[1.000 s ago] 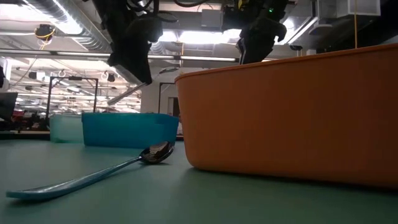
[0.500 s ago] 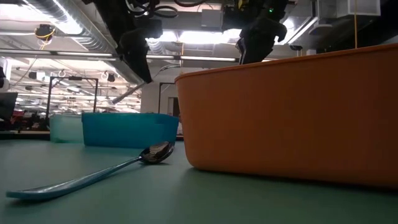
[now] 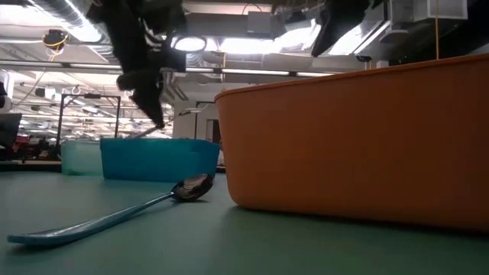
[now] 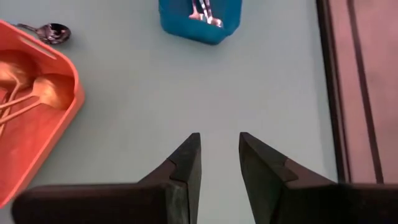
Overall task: Sort silverware by color (type)
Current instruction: Put the patterned blue spoon into the blue bin
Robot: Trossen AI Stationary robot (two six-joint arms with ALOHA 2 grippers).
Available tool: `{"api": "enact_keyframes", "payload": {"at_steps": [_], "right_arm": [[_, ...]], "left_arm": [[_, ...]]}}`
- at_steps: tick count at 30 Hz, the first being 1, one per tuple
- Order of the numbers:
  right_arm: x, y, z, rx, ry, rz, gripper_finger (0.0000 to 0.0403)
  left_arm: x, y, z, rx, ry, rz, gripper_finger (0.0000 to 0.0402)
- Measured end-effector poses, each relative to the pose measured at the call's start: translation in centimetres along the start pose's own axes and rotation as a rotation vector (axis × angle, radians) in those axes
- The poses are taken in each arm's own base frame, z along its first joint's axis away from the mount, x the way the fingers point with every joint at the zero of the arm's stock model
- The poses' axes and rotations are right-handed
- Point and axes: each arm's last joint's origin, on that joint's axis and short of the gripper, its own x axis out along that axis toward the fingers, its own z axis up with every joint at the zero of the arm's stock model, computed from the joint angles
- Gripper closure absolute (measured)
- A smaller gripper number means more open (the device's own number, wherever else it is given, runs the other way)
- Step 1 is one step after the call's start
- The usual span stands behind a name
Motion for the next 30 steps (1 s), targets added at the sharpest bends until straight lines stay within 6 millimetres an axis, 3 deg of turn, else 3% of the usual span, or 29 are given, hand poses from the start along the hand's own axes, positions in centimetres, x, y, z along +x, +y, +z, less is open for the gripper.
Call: {"api": "enact_keyframes", "payload": {"at_steps": [13, 23, 30], "right_arm": [[-2.0, 1.0, -7.9, 0.019, -0.262, -0.045, 0.0306], [-3.1, 1.9, -15.0, 0.148, -0.53, -0.069, 0.0306], [-4.6, 2.3, -18.8, 0.198, -0.704, -0.083, 0.0306]], "left_arm": [[1.8, -0.5, -1.2, -0.002, -0.036, 0.0, 0.0392], [2.6, -0.8, -2.0, -0.002, -0.037, -0.008, 0.0392], [2.7, -0.8, -2.2, -0.001, -0.032, -0.007, 0.0392]]}}
